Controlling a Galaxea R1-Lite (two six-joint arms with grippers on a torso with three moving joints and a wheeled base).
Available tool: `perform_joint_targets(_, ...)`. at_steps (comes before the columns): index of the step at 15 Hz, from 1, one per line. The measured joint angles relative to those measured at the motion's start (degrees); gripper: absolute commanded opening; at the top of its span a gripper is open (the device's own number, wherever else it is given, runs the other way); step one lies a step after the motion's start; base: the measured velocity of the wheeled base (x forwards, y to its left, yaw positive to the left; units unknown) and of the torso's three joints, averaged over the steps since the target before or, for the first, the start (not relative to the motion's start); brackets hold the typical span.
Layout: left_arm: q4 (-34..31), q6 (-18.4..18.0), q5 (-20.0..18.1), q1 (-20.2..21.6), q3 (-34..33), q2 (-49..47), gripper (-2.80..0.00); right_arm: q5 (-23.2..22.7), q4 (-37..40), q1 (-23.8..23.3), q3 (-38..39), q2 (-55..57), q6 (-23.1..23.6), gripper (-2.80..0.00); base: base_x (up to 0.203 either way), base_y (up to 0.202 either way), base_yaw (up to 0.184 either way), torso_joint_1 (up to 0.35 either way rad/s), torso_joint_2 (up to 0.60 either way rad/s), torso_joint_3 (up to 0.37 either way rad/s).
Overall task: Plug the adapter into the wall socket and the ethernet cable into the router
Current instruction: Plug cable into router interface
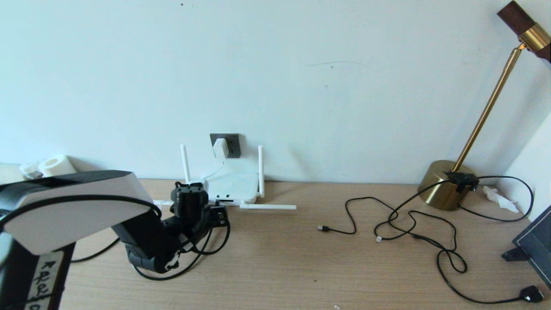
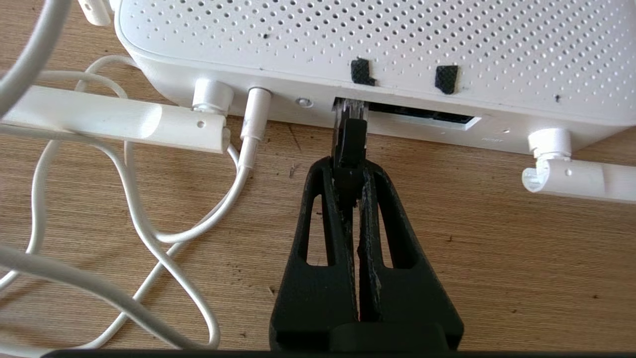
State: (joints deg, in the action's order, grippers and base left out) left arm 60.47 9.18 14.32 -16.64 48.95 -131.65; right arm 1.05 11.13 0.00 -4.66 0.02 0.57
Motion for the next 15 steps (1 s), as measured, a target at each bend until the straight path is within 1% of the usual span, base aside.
perform_joint_targets(15, 0.06, -0.01, 0.78, -0.06, -0.10, 0.02, -2.80, -0.01, 0.00, 0.00, 0.00, 0.00, 0.01, 0.00, 0.000, 0.000, 0.000, 0.000, 0.00, 0.000)
